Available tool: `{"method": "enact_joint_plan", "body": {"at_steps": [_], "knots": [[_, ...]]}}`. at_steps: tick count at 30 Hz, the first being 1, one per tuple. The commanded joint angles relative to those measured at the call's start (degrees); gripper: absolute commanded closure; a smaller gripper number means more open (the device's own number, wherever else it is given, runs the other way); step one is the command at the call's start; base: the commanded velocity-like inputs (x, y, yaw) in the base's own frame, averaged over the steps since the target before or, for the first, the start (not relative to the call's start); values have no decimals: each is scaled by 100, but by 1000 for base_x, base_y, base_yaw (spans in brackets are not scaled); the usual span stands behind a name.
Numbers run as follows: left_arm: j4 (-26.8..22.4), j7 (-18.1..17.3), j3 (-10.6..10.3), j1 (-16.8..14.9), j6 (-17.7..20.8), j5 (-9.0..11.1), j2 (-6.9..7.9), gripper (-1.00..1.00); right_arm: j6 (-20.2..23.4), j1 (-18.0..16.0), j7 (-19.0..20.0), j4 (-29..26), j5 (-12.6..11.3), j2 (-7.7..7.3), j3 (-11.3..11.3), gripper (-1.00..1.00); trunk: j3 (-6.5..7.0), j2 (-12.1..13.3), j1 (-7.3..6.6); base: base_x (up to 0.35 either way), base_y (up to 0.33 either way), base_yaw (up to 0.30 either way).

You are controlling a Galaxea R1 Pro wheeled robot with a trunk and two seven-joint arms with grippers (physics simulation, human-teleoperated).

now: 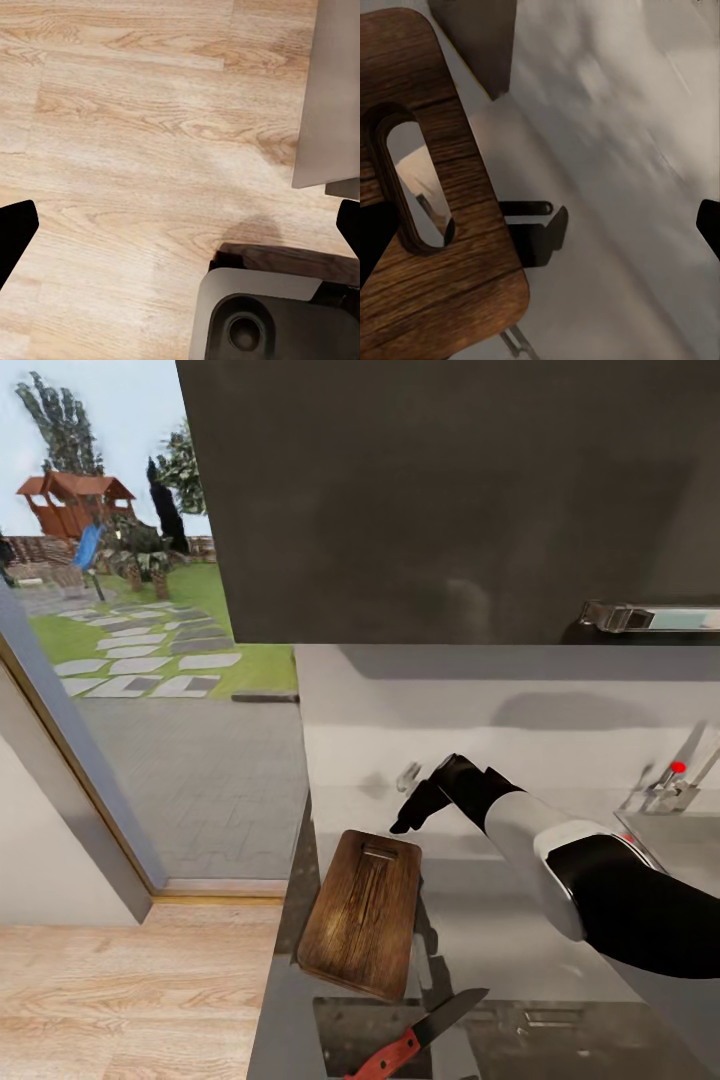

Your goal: In the kitchen, take the Vidalia onion out of the sink, dice it on the chopping board with the paring knife, put the diced onion into the bowl on the countertop, then place both the paring knife and the chopping board into the sink.

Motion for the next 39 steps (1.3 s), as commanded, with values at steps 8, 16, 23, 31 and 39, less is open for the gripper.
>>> {"method": "enact_joint_plan", "body": {"at_steps": [8,16,23,31,39], "knots": [[-8,2,2,2,-8,6,-1,-100,10,-3,23,99,45,-6,-11,-100,-11,-11,4,0,0,0],[0,2,2,2,-8,2,-1,-100,5,-3,18,181,301,-18,-8,-100,-11,-11,4,0,0,0],[1,2,2,2,-8,1,-1,-100,5,-3,18,199,357,8,-6,-100,-32,-11,4,0,0,0],[1,2,2,2,-8,2,-1,-100,5,-3,18,199,368,5,-8,-100,-99,-11,4,23,0,0],[0,2,2,2,-15,-2,-1,-100,5,-3,18,198,367,4,-8,-100,-116,-11,4,130,0,0]]}}
